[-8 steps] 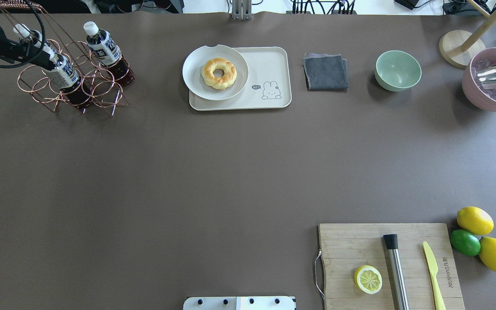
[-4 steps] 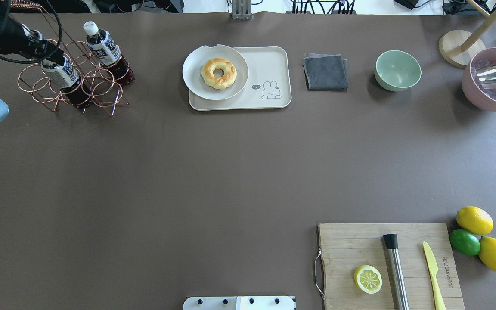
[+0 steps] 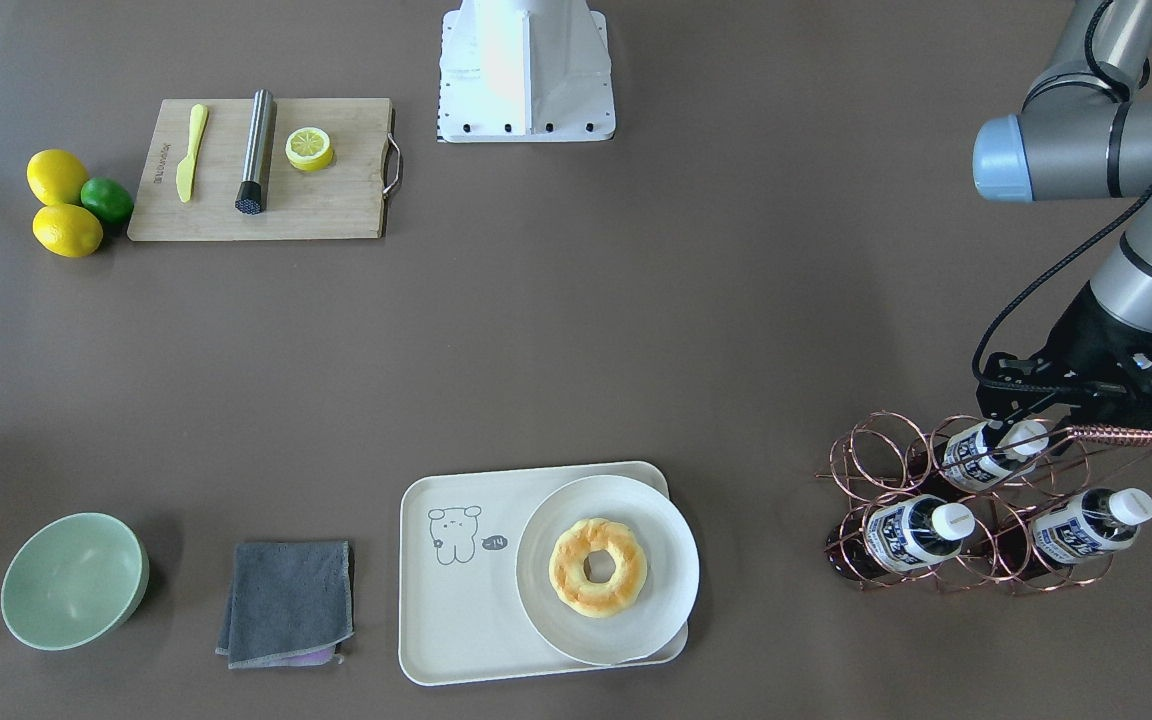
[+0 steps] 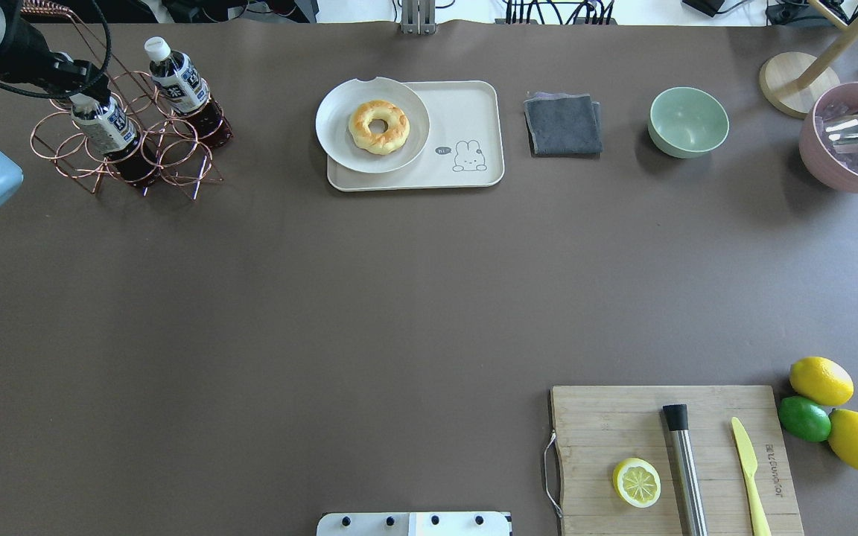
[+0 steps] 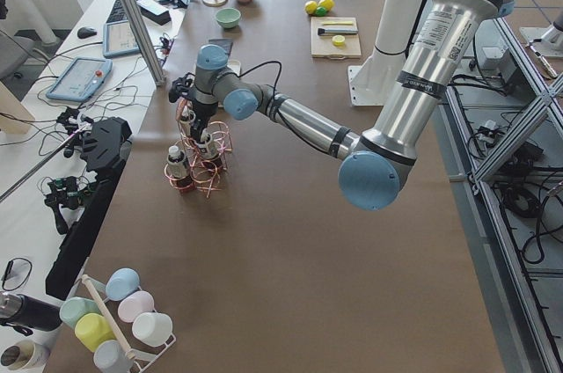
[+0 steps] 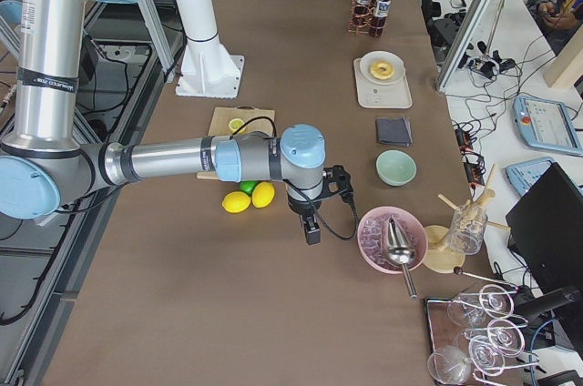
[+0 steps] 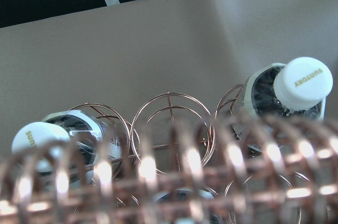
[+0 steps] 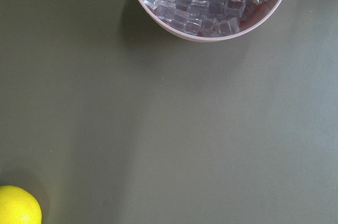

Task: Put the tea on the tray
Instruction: 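Reach the left gripper into the copper rack and grasp a tea bottle, then lift the bottle out with the left gripper and set it mid-table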

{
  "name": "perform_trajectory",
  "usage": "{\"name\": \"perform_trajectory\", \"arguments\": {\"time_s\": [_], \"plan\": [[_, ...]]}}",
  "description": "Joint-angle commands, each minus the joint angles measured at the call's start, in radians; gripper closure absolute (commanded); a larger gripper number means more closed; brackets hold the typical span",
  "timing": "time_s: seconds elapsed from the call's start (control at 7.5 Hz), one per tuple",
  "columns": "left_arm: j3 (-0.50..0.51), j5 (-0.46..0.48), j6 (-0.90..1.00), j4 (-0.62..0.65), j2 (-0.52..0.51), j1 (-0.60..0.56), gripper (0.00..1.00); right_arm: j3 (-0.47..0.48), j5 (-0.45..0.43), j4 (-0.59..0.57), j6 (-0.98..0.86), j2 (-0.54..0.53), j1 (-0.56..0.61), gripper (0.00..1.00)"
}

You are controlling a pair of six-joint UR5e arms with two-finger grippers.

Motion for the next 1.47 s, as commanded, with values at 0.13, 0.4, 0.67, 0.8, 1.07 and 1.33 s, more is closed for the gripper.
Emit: {"name": "perform_trajectory", "arguments": {"time_s": [0.13,0.4,0.67,0.8,1.07,1.33], "plan": [[0.002,-0.008,-0.003,0.006,-0.005,-0.022,1.0,0.0,0.0,0.0,0.004,0.0,-0.001,0.0],[-0.016,-0.029,-0.003,0.025,-0.029,-0.059,1.0,0.0,0.0,0.0,0.007,0.0,-0.001,0.0],[-0.083,-0.141,-0.006,0.04,-0.034,-0.152,1.0,0.0,0.0,0.0,0.008,0.002,-0.002,0.0],[-0.144,-0.155,-0.004,0.124,-0.038,-0.162,1.0,-0.002,0.0,0.0,0.01,0.002,-0.002,0.0],[-0.307,-0.149,0.005,0.331,-0.06,-0.176,1.0,-0.002,0.005,0.0,0.009,0.002,-0.004,0.0],[-0.396,-0.144,-0.129,0.384,-0.086,-0.145,1.0,-0.002,0.008,0.0,0.012,0.002,-0.007,0.0]]}}
